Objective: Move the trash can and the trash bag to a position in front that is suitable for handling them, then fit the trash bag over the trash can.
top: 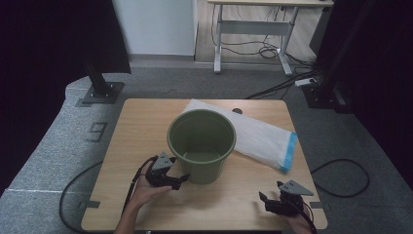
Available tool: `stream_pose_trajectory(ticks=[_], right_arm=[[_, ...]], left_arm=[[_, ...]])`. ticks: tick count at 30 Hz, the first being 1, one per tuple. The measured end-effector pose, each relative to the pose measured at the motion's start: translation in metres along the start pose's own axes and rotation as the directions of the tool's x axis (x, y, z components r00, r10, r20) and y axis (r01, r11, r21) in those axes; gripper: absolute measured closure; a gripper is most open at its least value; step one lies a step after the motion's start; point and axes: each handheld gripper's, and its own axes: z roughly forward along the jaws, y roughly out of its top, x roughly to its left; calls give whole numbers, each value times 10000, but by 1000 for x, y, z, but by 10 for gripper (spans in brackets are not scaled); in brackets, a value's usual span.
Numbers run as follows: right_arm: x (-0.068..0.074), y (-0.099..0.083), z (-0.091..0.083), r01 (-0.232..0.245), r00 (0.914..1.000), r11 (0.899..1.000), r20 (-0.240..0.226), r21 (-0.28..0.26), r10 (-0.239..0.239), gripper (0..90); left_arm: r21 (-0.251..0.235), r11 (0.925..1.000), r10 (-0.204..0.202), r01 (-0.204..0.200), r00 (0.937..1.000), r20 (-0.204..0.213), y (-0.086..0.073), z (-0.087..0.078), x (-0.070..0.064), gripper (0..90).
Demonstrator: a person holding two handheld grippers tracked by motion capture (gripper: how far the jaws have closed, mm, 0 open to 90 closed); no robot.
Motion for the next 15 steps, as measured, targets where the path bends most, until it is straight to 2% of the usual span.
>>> stream_pose_trajectory(ticks=[1,2,3,6,8,9,11,13,15], right_arm=[[0,1,1,6,10000,10000,-9,-8,-6,147],[0,1,1,6,10000,10000,-9,-8,-6,147],[0,2,3,30,10000,10000,3,-9,-30,147],[-1,4,6,80,10000,10000,49,-14,-80,147],[-3,7,9,75,9998,9999,157,-110,-73,145],[-3,7,9,75,9998,9999,157,-110,-73,145],[-7,13,13,71,9993,9995,358,-307,-60,142],[-8,15,15,44,9992,9994,386,-339,-31,142],[-15,24,25,-67,9995,9994,299,-329,77,142]], left_arm=[[109,9999,50,-48,9998,-194,-4,-2,-1,143],[109,9999,50,-48,9998,-194,-4,-2,-1,143],[259,9997,13,-1,9989,-477,-9,-5,0,143],[456,9989,-58,89,9978,-666,-13,-8,1,141],[794,9968,89,1,9934,-1140,-18,-11,-1,141],[794,9968,89,1,9934,-1140,-18,-11,-1,141],[977,9951,21,133,9878,-1559,-24,-14,1,142],[1046,9942,-57,232,9864,-1644,-28,-16,3,142],[1341,9904,-56,350,9770,-2134,-34,-17,6,142]])
